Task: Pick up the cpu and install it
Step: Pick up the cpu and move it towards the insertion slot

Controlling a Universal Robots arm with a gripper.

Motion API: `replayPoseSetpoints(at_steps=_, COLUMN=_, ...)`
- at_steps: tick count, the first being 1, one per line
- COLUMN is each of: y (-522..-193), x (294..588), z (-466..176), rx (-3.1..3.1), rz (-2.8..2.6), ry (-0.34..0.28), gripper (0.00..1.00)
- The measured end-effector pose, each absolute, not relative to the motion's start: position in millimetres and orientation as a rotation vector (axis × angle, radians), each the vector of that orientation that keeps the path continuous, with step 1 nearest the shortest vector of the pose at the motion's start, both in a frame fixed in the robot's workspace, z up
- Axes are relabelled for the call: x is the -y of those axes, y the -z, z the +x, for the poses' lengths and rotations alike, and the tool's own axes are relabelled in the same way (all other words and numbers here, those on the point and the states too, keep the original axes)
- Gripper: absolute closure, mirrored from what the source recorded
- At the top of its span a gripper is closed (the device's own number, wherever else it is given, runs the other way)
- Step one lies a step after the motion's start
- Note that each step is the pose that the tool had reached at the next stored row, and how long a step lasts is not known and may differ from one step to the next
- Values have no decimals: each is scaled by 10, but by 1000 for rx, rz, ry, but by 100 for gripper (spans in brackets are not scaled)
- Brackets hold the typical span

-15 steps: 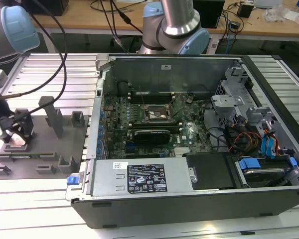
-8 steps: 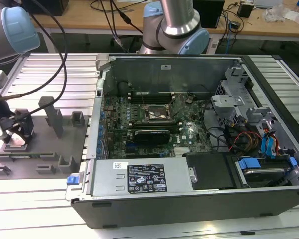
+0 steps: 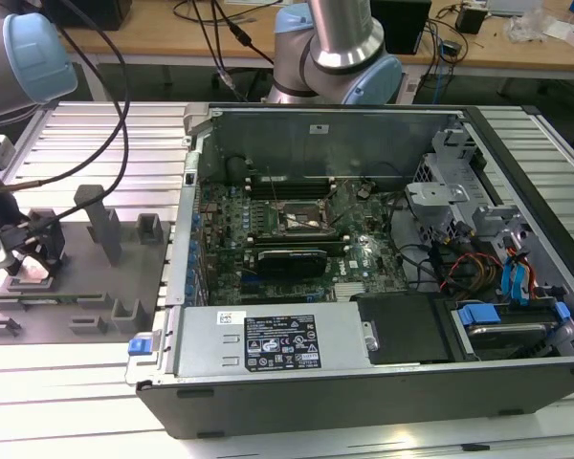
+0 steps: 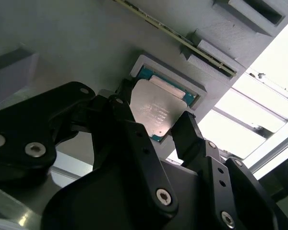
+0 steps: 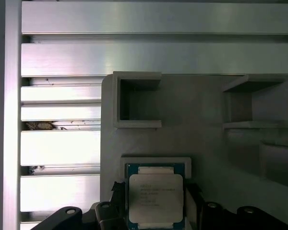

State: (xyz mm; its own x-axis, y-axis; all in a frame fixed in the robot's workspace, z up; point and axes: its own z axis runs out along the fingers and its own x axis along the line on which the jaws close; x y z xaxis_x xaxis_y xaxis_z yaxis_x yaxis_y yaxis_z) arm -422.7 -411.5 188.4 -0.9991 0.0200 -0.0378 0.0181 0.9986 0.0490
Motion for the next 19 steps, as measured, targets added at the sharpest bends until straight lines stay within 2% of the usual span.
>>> replayPoseSetpoints(at_steps=2, y=-1885, x=4116, z=-4226, rx=-3102, rz=30, ry=-75, gripper=40)
replayPoseSetpoints(at_steps=4, y=-1885, x=4116, z=-4226, rx=-3102, rz=29, ry=-75, gripper=45)
replayPoseSetpoints(at_steps=19, y=-2022, x=4116, z=-4224, rx=-3102, rz=30, ry=-75, gripper=45)
